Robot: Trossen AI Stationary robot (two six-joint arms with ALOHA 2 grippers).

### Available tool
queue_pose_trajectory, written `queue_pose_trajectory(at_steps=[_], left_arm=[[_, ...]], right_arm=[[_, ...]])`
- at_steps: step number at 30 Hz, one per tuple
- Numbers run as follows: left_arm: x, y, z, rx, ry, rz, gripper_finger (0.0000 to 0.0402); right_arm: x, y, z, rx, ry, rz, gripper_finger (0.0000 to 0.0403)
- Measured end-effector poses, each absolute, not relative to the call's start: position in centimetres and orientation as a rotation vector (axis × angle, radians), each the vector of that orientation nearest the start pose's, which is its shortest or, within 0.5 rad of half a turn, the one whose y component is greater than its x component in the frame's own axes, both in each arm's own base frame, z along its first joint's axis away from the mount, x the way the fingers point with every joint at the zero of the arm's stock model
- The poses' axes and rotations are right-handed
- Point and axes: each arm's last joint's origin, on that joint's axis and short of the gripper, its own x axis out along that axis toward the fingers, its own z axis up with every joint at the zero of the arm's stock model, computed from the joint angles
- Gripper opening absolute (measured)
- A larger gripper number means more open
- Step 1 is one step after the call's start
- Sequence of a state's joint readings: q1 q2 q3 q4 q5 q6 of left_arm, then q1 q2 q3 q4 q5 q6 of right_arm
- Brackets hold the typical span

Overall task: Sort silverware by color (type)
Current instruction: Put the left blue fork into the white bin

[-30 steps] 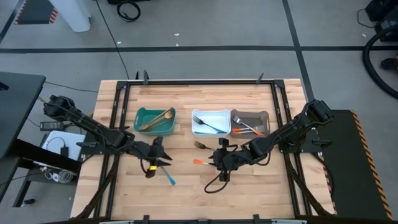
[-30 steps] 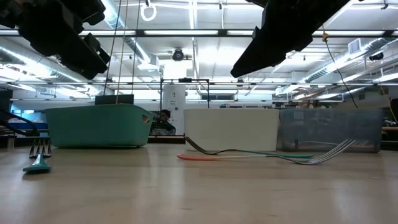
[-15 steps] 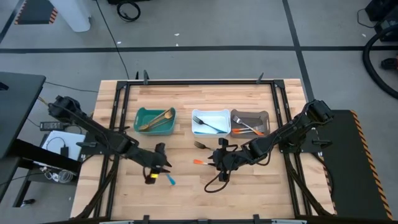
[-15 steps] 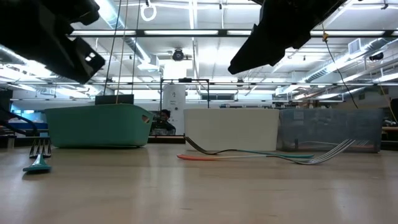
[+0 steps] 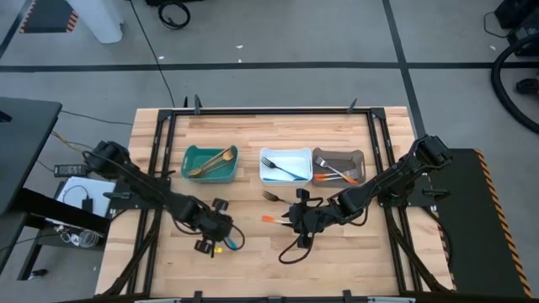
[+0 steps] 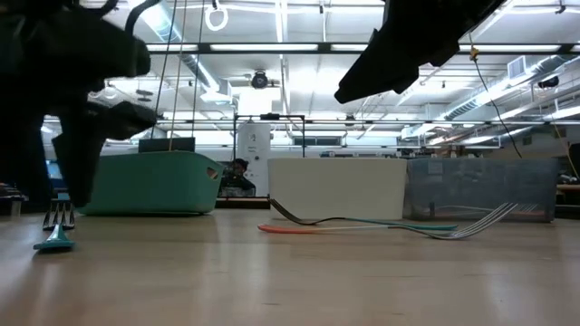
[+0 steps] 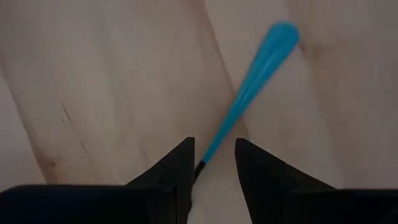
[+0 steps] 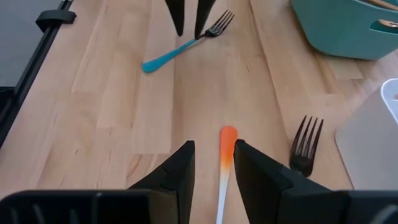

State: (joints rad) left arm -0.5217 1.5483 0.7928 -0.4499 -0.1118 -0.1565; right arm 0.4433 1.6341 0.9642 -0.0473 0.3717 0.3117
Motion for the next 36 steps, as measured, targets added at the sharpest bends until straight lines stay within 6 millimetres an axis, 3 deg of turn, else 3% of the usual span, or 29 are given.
queue_pose_trajectory(at_steps=[9, 18, 23, 28, 36], left_arm=[[23.5, -12.7, 13.6, 0.359, 1.271, -0.321, 0.0121], [23.6, -12.7, 13.4, 0.315, 1.281, -0.286, 0.0018], [23.5, -12.8, 13.4, 0.294, 1.28, -0.256, 0.0012], [23.9, -13.2, 14.7, 0.254, 1.314, -0.17, 0.0009], [25.6, -14.3, 17.7, 0.327, 1.158, -0.015, 0.0008]], right_arm=[[31.0, 13.6, 20.0, 0.017, 0.653, -0.032, 0.0118], [30.9, 13.5, 20.0, 0.012, 0.657, -0.032, 0.0118], [30.8, 13.5, 19.8, -0.001, 0.678, -0.035, 0.0118], [30.9, 13.2, 19.8, 0.011, 0.679, -0.047, 0.0117], [31.3, 12.9, 20.4, 0.028, 0.693, -0.073, 0.0106]])
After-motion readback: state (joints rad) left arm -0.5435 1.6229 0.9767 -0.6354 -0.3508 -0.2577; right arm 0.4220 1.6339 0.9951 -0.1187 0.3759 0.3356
